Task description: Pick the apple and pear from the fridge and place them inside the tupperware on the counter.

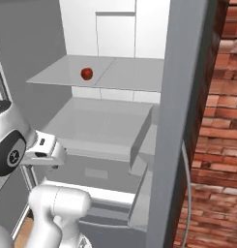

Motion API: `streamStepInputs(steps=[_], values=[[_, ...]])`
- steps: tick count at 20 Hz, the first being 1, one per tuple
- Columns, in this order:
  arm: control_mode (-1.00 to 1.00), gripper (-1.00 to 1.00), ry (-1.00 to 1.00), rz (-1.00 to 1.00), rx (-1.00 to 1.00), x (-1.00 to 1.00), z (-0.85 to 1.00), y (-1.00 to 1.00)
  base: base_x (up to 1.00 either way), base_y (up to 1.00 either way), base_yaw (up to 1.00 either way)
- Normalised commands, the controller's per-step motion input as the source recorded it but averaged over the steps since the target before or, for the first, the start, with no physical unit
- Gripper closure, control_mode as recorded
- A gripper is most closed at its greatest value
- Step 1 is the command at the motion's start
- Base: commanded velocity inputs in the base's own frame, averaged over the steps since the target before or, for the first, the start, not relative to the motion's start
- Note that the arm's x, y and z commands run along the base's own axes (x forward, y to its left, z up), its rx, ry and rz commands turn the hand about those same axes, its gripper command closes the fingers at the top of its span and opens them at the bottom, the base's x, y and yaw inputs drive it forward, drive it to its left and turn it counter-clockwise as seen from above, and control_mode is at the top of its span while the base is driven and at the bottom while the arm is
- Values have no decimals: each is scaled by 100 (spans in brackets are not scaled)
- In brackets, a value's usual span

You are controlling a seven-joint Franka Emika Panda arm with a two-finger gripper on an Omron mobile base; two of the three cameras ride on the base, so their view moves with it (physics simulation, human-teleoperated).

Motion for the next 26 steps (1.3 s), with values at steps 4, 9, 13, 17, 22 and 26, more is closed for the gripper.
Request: streamStepInputs(steps=[4, 9, 13, 17, 22, 26], values=[[100, -100, 0, 0, 0, 0, 0, 0, 71, -11, -14], [100, -100, 0, 0, 0, 0, 0, 0, 77, 0, 0], [100, -100, 0, 0, 0, 0, 0, 0, 77, -1, 1], [-100, -100, -13, 8, 13, 72, 27, -12, 0, 0, 0], [-100, -100, -39, 10, 0, 63, 60, -4, 0, 0, 0], [-100, -100, -27, 0, 0, 62, 66, 0, 0, 0, 0]])
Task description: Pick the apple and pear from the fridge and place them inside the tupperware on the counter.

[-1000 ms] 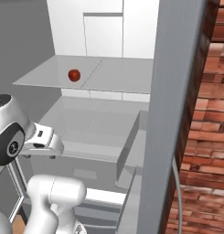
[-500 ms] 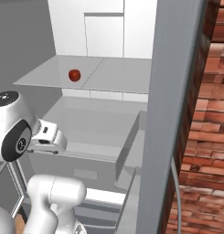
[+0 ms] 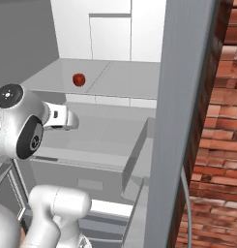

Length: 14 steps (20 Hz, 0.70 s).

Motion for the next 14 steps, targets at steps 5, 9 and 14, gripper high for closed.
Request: streamStepInputs(steps=[5, 9, 14], values=[[-100, -100, -1, 0, 5, 89, 55, 0, 0, 0, 0], [-100, -100, 0, 0, 4, 86, 47, 1, 0, 0, 0], [-100, -100, 0, -5, 0, 64, 42, 16, 0, 0, 0]])
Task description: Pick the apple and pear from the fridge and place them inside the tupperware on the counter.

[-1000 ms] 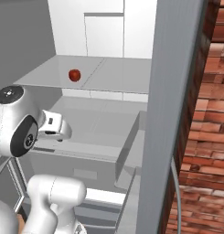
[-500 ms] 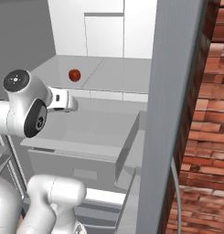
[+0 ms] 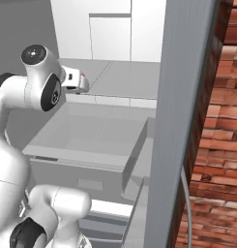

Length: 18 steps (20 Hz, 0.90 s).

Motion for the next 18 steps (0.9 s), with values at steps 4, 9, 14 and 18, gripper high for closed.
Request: streamStepInputs(steps=[4, 9, 14, 18], values=[[-100, -100, 0, -8, 0, 61, 13, 24, 0, 0, 0], [-100, -100, 0, 0, 0, 53, 0, 14, 0, 0, 0], [-100, -100, 0, 0, 0, 44, 0, 2, 0, 0, 0], [-100, -100, 0, 0, 0, 40, -3, 0, 0, 0, 0]])
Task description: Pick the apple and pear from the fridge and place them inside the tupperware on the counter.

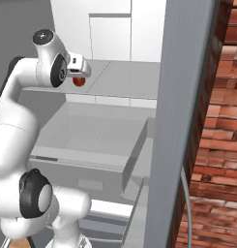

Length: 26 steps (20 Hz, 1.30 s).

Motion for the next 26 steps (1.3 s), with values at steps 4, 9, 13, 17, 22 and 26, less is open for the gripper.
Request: streamStepInputs(steps=[4, 9, 13, 17, 22, 26], values=[[-100, -100, 0, 0, 0, 29, -10, 0, 0, 0, 0], [-100, -100, 0, 0, 0, 25, -16, 0, 0, 0, 0], [-100, -100, 0, 0, 0, 30, -13, 0, 0, 0, 0], [-100, -100, 0, 0, 0, 36, -12, 0, 0, 0, 0], [-100, -100, 0, 0, 0, 11, -9, 0, 0, 0, 0], [-100, -100, 0, 0, 0, 0, -9, 1, 0, 0, 0]])
